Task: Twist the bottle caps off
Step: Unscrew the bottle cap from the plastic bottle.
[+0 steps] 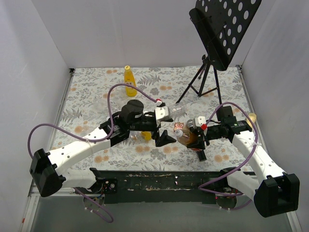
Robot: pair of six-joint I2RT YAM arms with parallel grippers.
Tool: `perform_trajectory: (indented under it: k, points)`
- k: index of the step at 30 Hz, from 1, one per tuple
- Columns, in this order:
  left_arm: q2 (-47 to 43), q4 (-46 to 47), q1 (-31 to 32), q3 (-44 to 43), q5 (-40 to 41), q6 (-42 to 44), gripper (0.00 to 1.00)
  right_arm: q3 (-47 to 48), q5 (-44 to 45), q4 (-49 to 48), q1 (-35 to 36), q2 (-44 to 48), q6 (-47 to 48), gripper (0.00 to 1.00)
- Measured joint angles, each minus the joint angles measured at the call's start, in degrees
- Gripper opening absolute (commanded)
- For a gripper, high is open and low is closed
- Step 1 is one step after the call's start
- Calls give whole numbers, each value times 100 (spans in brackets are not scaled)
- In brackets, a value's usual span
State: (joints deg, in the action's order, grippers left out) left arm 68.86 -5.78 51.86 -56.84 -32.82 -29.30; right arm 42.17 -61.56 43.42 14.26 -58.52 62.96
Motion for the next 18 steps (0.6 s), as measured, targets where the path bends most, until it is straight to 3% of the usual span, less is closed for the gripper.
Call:
perform_trajectory:
  k: [18]
  points:
    - [457, 31, 0, -138, -173, 190, 94, -50, -37, 9, 0, 11, 7, 1]
